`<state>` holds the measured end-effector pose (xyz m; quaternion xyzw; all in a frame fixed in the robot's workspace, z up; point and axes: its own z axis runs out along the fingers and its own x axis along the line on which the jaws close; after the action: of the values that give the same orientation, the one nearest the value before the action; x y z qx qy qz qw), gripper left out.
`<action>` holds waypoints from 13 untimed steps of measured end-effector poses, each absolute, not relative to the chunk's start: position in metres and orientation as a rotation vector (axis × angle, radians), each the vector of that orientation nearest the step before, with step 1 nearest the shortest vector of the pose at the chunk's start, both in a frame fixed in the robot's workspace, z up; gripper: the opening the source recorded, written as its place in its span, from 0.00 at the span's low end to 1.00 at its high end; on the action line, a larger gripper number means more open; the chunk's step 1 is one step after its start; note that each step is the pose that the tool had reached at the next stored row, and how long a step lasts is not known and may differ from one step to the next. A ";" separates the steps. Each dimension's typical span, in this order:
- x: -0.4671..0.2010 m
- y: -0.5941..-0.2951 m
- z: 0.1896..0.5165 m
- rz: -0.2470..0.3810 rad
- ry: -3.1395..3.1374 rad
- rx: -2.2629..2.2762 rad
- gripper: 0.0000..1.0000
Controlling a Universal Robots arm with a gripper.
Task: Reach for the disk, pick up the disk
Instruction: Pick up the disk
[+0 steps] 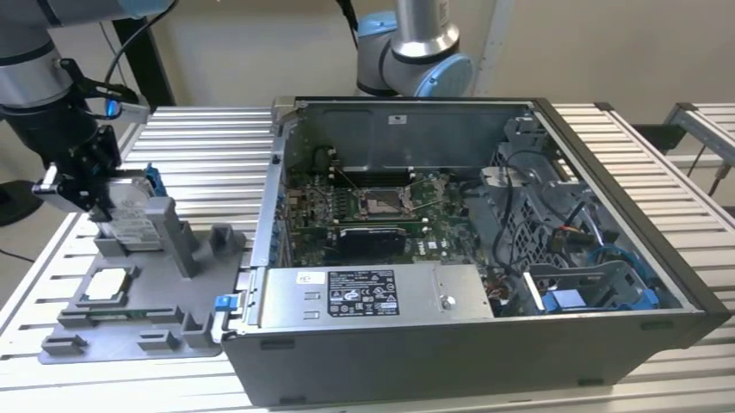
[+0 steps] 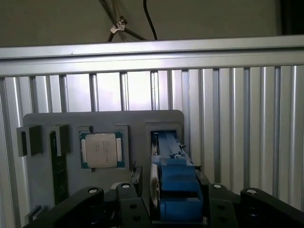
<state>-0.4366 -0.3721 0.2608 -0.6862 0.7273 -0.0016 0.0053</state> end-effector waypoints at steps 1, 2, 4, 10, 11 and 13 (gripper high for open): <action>-0.437 -0.372 0.261 -0.005 2.277 -2.149 0.00; -0.437 -0.372 0.261 -0.005 2.277 -2.149 0.00; -0.437 -0.372 0.261 -0.005 2.277 -2.149 0.00; -0.437 -0.372 0.261 -0.005 2.277 -2.149 0.00; -0.437 -0.372 0.261 -0.005 2.277 -2.148 0.00; -0.437 -0.372 0.261 -0.005 2.277 -2.149 0.00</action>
<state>-0.4367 -0.3720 0.2607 -0.6862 0.7274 -0.0015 0.0054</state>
